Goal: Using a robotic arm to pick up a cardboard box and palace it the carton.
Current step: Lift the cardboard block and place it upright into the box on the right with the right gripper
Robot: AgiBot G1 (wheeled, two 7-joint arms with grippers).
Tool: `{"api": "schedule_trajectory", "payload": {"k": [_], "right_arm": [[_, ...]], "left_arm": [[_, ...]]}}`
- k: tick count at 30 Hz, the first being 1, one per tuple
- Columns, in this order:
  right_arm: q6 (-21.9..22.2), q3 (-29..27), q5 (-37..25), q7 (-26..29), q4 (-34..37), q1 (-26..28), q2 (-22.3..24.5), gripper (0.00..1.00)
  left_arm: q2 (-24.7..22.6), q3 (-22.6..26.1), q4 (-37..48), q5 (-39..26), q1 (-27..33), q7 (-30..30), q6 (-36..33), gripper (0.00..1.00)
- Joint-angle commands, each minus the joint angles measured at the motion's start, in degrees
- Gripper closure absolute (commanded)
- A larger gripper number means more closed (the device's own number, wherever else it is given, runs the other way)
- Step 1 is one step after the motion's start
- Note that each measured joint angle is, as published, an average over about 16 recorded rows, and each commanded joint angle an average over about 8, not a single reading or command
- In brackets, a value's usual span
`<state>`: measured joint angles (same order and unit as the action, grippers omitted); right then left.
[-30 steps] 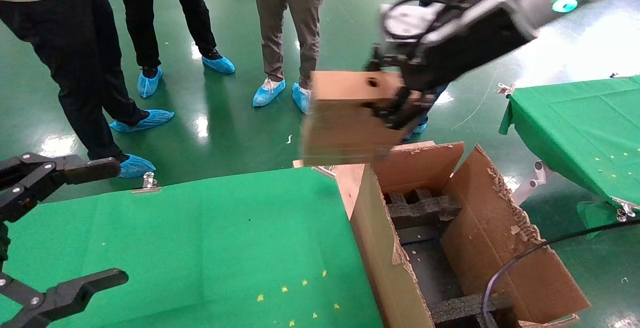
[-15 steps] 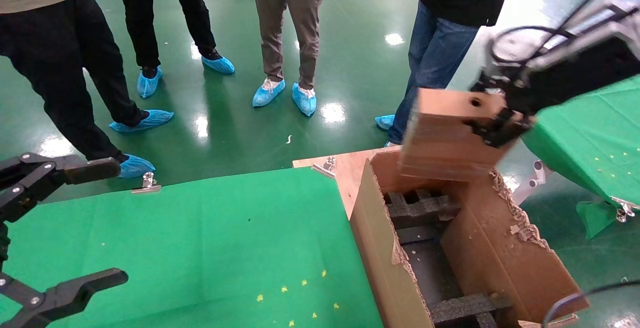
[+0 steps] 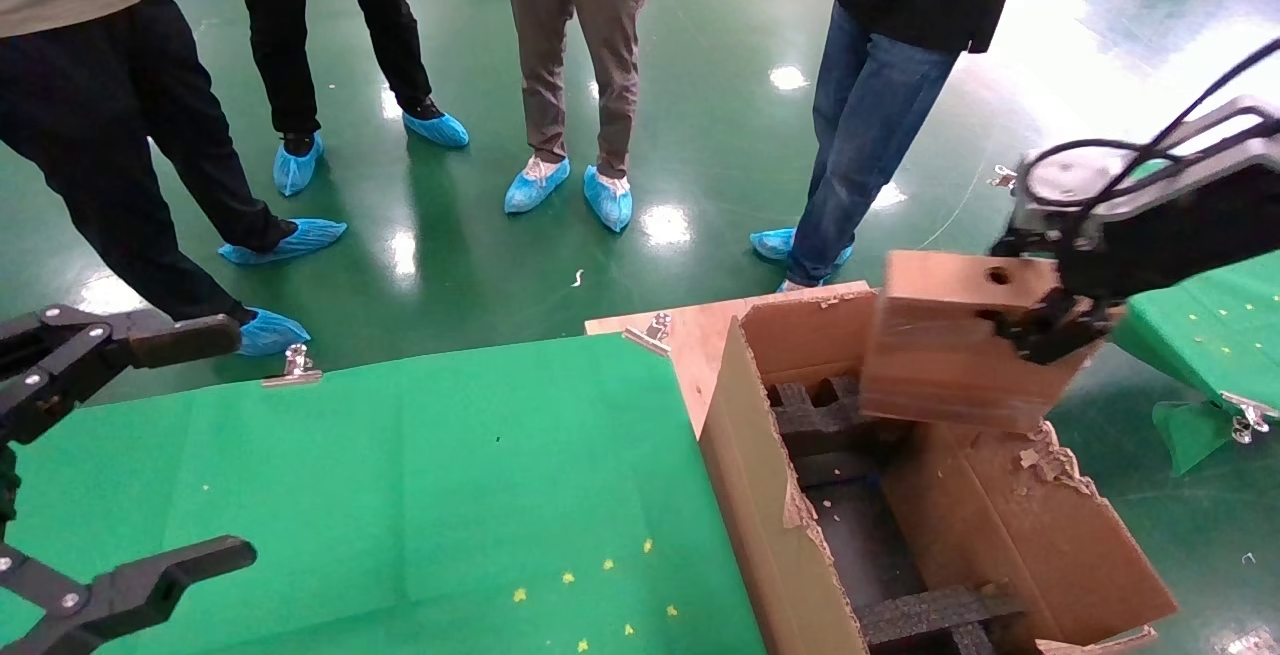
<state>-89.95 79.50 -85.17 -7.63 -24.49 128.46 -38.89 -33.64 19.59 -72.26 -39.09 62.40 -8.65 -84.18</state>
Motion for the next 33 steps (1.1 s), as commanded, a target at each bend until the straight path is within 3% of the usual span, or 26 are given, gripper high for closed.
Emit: {"api": "schedule_trajectory", "payload": {"k": [1, 11, 17, 25, 33], "right_arm": [[0.03, -0.01, 0.82, 0.02, -0.24, -0.6, 0.02, 1.0], [0.15, -0.07, 1.1, 0.13, -0.24, -0.92, -0.1, 1.0], [1.63, 0.49, 0.82, 4.69, 0.57, -2.17, -0.36, 1.0], [4.63, 2.04, -1.56, 18.6, -1.09, -4.03, 0.39, 1.0], [7.39, 3.17, -3.49, 39.79, -6.46, -5.86, 3.71, 1.0]], "left_arm": [[0.0, 0.0, 0.0, 0.0, 0.0, 0.0, 0.0, 0.0], [0.0, 0.0, 0.01, 0.0, 0.0, 0.0, 0.01, 0.0], [0.0, 0.0, 0.01, 0.0, 0.0, 0.01, 0.01, 0.0], [0.01, 0.01, 0.02, 0.01, 0.0, 0.01, 0.01, 0.0], [0.01, 0.01, 0.02, 0.01, 0.0, 0.01, 0.01, 0.0]]}}
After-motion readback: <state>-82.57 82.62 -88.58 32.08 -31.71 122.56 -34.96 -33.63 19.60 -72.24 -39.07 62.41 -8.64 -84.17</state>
